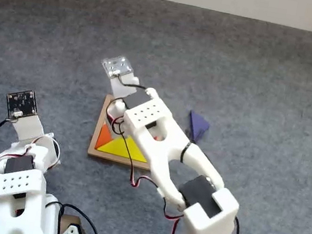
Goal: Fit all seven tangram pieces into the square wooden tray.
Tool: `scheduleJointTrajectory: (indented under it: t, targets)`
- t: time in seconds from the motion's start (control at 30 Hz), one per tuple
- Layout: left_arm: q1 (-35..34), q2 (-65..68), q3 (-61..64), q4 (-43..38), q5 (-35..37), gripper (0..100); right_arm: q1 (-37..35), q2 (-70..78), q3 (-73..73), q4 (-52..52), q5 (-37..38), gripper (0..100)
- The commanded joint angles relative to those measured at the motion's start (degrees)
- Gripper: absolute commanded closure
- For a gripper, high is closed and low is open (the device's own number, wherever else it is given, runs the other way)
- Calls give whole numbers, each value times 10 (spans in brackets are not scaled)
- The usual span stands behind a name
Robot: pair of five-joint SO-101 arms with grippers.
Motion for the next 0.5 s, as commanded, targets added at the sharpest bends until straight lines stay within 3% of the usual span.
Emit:
scheduleJointTrajectory:
  t: [0.0,0.47]
  targets:
    - [12,-8,-17,-9,-6,993,24,-47,-8,1,-4,888]
    - [12,-8,-17,-9,-6,993,44,-51,-13,3,-4,888]
